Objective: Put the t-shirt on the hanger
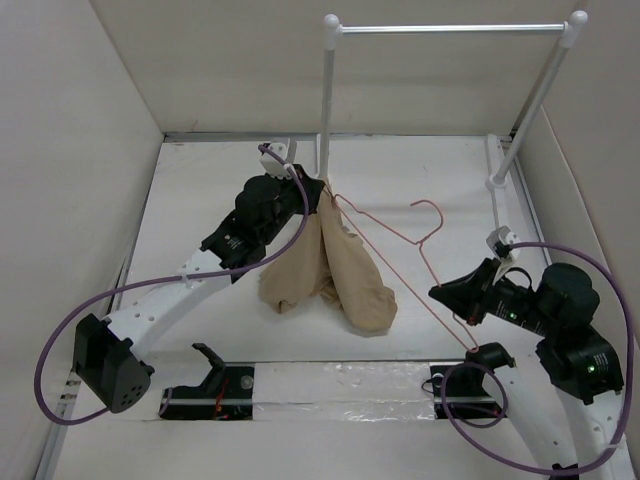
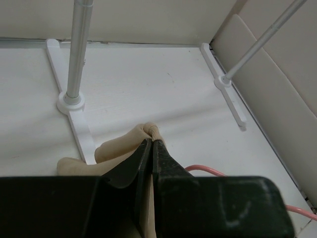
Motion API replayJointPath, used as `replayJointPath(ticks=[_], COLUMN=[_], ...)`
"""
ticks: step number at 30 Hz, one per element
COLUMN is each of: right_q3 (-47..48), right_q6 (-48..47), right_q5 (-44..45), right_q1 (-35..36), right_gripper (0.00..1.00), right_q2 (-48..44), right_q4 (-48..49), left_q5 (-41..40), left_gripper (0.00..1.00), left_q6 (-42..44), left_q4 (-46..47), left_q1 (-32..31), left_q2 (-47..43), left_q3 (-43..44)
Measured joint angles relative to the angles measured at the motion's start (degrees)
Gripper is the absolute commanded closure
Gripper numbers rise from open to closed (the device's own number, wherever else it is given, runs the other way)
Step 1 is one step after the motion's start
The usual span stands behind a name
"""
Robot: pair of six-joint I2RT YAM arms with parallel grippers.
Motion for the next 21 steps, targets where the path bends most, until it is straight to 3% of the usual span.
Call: replayJointPath(ticks=[21], right_q3=[-7.5], right_q6=[1.9], right_q5=[-4.2], right_q1=[0.0], right_gripper=[1.00], right_q2=[3.4], right_q4=[8.4], left_q5=[5.5], left_gripper=[1.00], left_q6=[-0.5], left_q4=[2.0], left_q1=[-0.2], left_q2=[-0.1], left_q3=[-1.6])
